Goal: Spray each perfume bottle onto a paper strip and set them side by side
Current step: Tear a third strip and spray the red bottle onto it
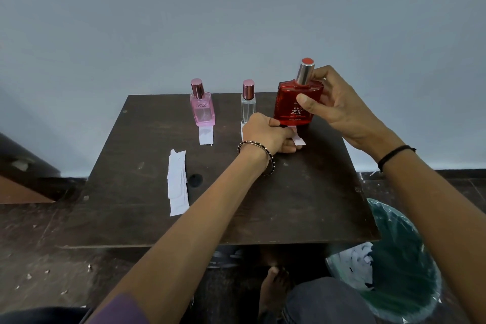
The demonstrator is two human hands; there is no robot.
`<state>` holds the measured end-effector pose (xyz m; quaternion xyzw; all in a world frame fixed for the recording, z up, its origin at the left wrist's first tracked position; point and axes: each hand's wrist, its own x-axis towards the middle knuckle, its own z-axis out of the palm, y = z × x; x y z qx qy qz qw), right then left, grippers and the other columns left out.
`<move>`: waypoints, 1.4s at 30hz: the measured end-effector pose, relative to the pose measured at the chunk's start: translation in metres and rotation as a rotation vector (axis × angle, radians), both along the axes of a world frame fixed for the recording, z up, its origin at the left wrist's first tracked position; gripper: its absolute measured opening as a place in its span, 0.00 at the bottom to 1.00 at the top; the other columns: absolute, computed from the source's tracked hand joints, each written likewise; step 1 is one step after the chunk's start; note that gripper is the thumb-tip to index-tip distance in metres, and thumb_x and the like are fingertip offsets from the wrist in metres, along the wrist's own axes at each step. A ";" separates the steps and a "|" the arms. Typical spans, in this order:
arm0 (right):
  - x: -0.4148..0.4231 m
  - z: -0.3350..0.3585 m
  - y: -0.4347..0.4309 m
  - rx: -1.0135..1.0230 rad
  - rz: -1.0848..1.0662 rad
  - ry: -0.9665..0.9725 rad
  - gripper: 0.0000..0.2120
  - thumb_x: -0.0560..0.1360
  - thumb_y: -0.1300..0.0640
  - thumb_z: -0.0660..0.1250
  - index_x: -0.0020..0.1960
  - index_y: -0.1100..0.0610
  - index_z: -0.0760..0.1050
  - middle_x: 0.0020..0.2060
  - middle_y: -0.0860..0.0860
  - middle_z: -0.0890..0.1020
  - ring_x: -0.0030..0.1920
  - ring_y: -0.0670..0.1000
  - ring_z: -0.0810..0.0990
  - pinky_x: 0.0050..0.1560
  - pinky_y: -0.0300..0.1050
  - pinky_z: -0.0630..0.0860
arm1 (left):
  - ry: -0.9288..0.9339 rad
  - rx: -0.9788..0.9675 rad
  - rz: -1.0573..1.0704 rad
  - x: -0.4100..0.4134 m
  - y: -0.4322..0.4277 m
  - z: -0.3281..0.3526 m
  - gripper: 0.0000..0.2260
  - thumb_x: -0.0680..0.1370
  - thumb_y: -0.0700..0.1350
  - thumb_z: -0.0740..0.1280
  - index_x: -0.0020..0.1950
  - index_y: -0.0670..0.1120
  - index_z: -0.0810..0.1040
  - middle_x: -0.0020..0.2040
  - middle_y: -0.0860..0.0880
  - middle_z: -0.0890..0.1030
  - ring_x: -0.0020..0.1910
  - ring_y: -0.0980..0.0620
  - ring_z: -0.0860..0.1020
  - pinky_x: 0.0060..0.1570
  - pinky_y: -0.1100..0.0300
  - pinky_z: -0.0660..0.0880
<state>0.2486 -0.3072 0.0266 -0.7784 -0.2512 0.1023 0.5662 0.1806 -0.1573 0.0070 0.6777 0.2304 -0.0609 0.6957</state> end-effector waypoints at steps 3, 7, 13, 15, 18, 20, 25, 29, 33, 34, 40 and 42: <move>0.001 -0.001 0.000 -0.004 0.005 0.023 0.21 0.74 0.50 0.71 0.63 0.54 0.69 0.63 0.51 0.81 0.64 0.49 0.80 0.66 0.50 0.77 | 0.000 -0.006 -0.006 0.000 0.000 -0.001 0.09 0.76 0.35 0.73 0.49 0.39 0.73 0.48 0.34 0.85 0.33 0.46 0.85 0.34 0.58 0.83; 0.002 -0.003 0.000 0.013 -0.014 0.061 0.25 0.73 0.50 0.73 0.65 0.57 0.70 0.63 0.53 0.81 0.65 0.50 0.80 0.66 0.50 0.77 | 0.023 -0.010 0.003 0.002 0.000 -0.001 0.07 0.80 0.39 0.70 0.52 0.34 0.78 0.44 0.35 0.86 0.32 0.47 0.85 0.33 0.59 0.83; -0.009 -0.009 -0.006 0.024 -0.113 0.122 0.32 0.71 0.53 0.76 0.71 0.58 0.68 0.63 0.51 0.81 0.62 0.44 0.81 0.63 0.39 0.78 | 0.023 -0.006 0.039 -0.007 -0.005 0.004 0.09 0.83 0.39 0.63 0.43 0.39 0.75 0.36 0.40 0.83 0.31 0.46 0.84 0.34 0.56 0.83; -0.018 -0.011 -0.010 0.011 -0.169 0.113 0.31 0.73 0.56 0.76 0.71 0.57 0.68 0.63 0.49 0.80 0.60 0.41 0.81 0.57 0.34 0.79 | 0.030 0.010 0.043 -0.014 -0.006 0.005 0.10 0.83 0.39 0.63 0.42 0.40 0.75 0.36 0.40 0.82 0.35 0.43 0.85 0.37 0.54 0.83; -0.035 -0.010 -0.013 -0.042 -0.266 0.069 0.30 0.74 0.55 0.76 0.71 0.56 0.67 0.64 0.47 0.78 0.61 0.43 0.79 0.57 0.34 0.77 | 0.040 0.005 0.052 -0.027 -0.006 0.007 0.09 0.83 0.38 0.63 0.42 0.41 0.74 0.34 0.40 0.82 0.33 0.44 0.84 0.36 0.54 0.83; -0.043 -0.010 -0.015 -0.066 -0.350 0.049 0.30 0.74 0.54 0.76 0.71 0.55 0.68 0.66 0.48 0.77 0.63 0.47 0.78 0.61 0.40 0.76 | 0.047 -0.001 0.065 -0.036 -0.006 0.010 0.07 0.82 0.38 0.63 0.44 0.40 0.73 0.34 0.40 0.82 0.29 0.46 0.84 0.32 0.56 0.82; -0.058 -0.007 -0.019 -0.171 -0.417 0.052 0.28 0.75 0.55 0.76 0.70 0.55 0.69 0.69 0.51 0.77 0.66 0.51 0.77 0.67 0.51 0.75 | 0.052 -0.007 0.079 -0.060 -0.003 0.018 0.05 0.82 0.37 0.62 0.46 0.41 0.70 0.34 0.39 0.82 0.26 0.48 0.82 0.28 0.58 0.81; -0.069 -0.003 -0.019 -0.233 -0.443 0.073 0.26 0.76 0.56 0.75 0.69 0.55 0.69 0.68 0.52 0.77 0.65 0.51 0.78 0.65 0.50 0.76 | 0.036 0.015 0.065 -0.076 0.004 0.025 0.07 0.82 0.36 0.63 0.44 0.41 0.71 0.35 0.40 0.82 0.30 0.45 0.83 0.31 0.57 0.81; -0.091 0.000 -0.005 -0.253 -0.401 0.092 0.24 0.76 0.56 0.74 0.68 0.55 0.70 0.65 0.51 0.79 0.61 0.50 0.79 0.61 0.46 0.76 | -0.008 0.070 0.056 -0.097 0.016 0.031 0.04 0.81 0.37 0.63 0.47 0.39 0.74 0.37 0.40 0.83 0.31 0.46 0.83 0.28 0.60 0.80; -0.097 0.001 0.000 -0.252 -0.382 0.097 0.23 0.76 0.57 0.74 0.68 0.55 0.71 0.64 0.51 0.79 0.61 0.50 0.79 0.61 0.45 0.76 | -0.016 0.089 0.055 -0.101 0.019 0.032 0.04 0.81 0.37 0.63 0.47 0.39 0.75 0.37 0.41 0.83 0.31 0.46 0.83 0.28 0.60 0.80; -0.138 0.004 0.042 -0.276 -0.175 0.054 0.16 0.75 0.56 0.75 0.61 0.52 0.76 0.56 0.45 0.83 0.57 0.43 0.81 0.57 0.37 0.76 | -0.075 0.382 0.067 -0.133 0.054 0.023 0.01 0.78 0.42 0.67 0.49 0.47 0.78 0.41 0.47 0.86 0.36 0.51 0.83 0.36 0.57 0.81; -0.150 0.003 0.061 -0.317 -0.087 -0.007 0.13 0.76 0.56 0.74 0.60 0.50 0.77 0.56 0.43 0.82 0.57 0.40 0.80 0.54 0.32 0.76 | -0.119 0.596 0.066 -0.145 0.070 0.017 0.03 0.76 0.44 0.68 0.49 0.50 0.77 0.41 0.54 0.85 0.44 0.52 0.82 0.46 0.54 0.80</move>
